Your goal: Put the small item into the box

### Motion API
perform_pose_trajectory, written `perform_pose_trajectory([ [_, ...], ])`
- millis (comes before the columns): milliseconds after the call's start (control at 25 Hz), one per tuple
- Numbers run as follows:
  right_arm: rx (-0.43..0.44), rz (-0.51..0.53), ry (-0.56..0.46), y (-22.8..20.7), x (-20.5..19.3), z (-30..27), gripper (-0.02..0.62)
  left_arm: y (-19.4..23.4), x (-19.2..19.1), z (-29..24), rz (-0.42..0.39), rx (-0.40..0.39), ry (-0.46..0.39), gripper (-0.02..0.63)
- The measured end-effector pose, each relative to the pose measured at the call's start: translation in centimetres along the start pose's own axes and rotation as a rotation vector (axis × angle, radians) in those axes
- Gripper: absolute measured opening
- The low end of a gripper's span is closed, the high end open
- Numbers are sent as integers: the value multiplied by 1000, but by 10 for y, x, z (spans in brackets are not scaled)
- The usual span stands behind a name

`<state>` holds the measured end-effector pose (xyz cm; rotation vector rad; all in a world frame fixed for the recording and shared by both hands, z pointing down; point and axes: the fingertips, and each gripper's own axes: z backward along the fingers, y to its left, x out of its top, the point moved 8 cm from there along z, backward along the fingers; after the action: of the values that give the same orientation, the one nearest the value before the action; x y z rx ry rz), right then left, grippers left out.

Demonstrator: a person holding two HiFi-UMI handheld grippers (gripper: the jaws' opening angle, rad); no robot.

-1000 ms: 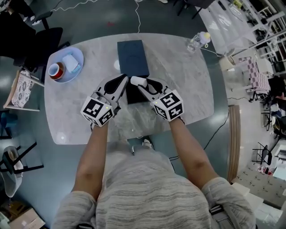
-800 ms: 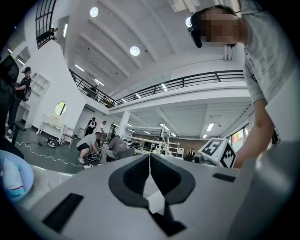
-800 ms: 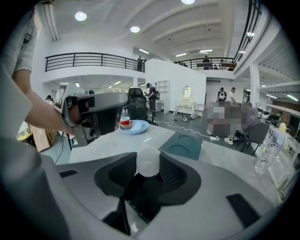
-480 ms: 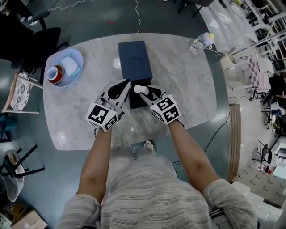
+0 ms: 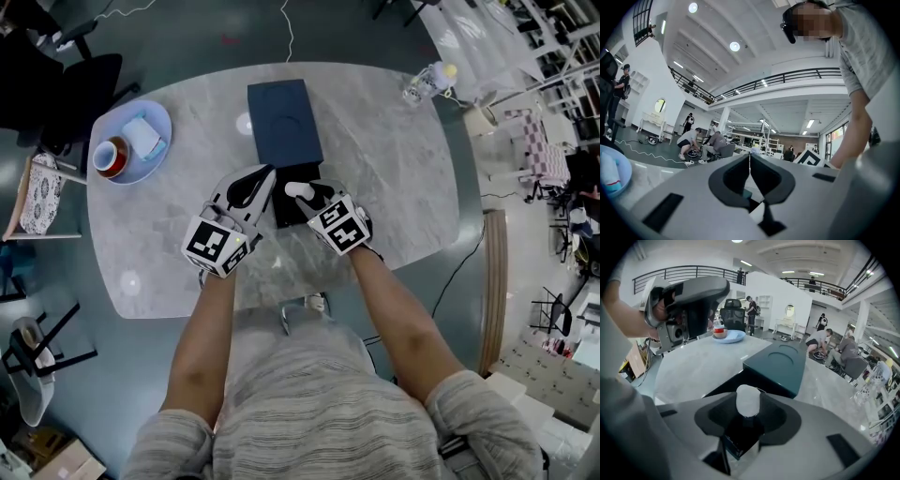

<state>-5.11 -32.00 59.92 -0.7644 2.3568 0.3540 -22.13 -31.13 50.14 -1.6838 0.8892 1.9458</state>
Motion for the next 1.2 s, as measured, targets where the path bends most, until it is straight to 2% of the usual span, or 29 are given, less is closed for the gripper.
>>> perform_pose_trajectory([
  [120, -2, 15, 49, -1, -1, -5, 167, 2, -3, 0, 7, -2, 6, 21],
  [480, -32, 182, 200, 6, -4, -17, 167, 4, -5, -1, 10, -14, 9, 21],
  [1000, -26, 222, 229, 8, 6, -27, 177, 4, -4, 1, 8, -15, 22, 21],
  [1200, -24, 188, 214, 4, 8, -24, 229, 4, -3, 2, 9, -8, 27, 21],
])
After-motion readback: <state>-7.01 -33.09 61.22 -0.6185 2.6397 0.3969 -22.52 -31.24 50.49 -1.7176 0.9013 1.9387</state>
